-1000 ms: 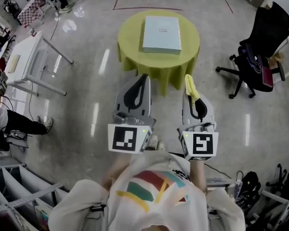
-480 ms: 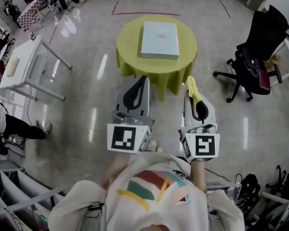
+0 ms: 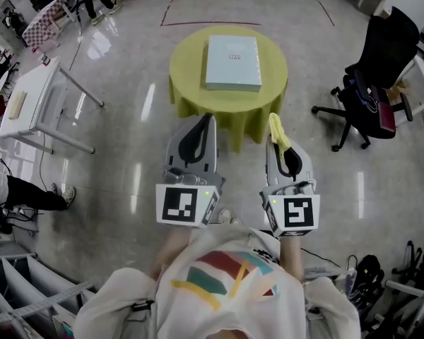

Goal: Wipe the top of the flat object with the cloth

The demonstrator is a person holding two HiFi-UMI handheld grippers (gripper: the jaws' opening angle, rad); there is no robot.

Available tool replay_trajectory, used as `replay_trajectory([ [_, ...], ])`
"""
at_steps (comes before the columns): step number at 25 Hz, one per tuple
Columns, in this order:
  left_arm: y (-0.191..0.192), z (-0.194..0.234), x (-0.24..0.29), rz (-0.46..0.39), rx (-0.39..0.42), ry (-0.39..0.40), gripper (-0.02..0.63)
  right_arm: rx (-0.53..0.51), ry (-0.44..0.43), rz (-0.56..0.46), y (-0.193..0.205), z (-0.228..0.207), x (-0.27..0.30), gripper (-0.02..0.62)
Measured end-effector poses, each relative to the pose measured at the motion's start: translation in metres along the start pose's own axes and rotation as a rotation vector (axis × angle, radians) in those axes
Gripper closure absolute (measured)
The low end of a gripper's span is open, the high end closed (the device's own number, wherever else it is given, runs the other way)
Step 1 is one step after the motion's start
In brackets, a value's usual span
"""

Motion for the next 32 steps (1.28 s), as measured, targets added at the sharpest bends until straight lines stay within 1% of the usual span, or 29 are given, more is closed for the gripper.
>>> replay_trajectory([
  [7,0.002,0.018,0.004,-0.004,0.001,0.004,0.591,-0.015,-0.001,0.01,0.001,0.009,0.017,0.568],
  [13,0.019,0.031,0.013,0.059,-0.028,0.02,0.591,0.007,0.016,-0.01,0.003,0.012,0.026,0.568],
  [17,0.019,0.032,0.023,0.051,-0.024,0.025,0.591,0.015,0.014,0.013,0.007,0.005,0.035,0.568],
  [24,0.031,0.039,0.056,0.06,-0.016,-0.002,0.591,0.047,0.037,0.012,0.016,-0.023,0.061,0.569],
  [28,0.035,0.044,0.087,0.054,0.005,-0.031,0.591,0.042,-0.004,-0.015,0.025,-0.05,0.094,0.568],
  [32,0.037,0.055,0.128,0.056,0.013,-0.075,0.591,0.044,-0.021,-0.027,0.026,-0.08,0.135,0.569],
])
Point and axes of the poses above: the fingertips, and each gripper's own axes: x forward along the fingers, z to its left, y out of its underside, the point moved 9 cm from there along -x, backward along the fingers, and after that the axes turned 3 degrees about -y, right-handed, at the moved point
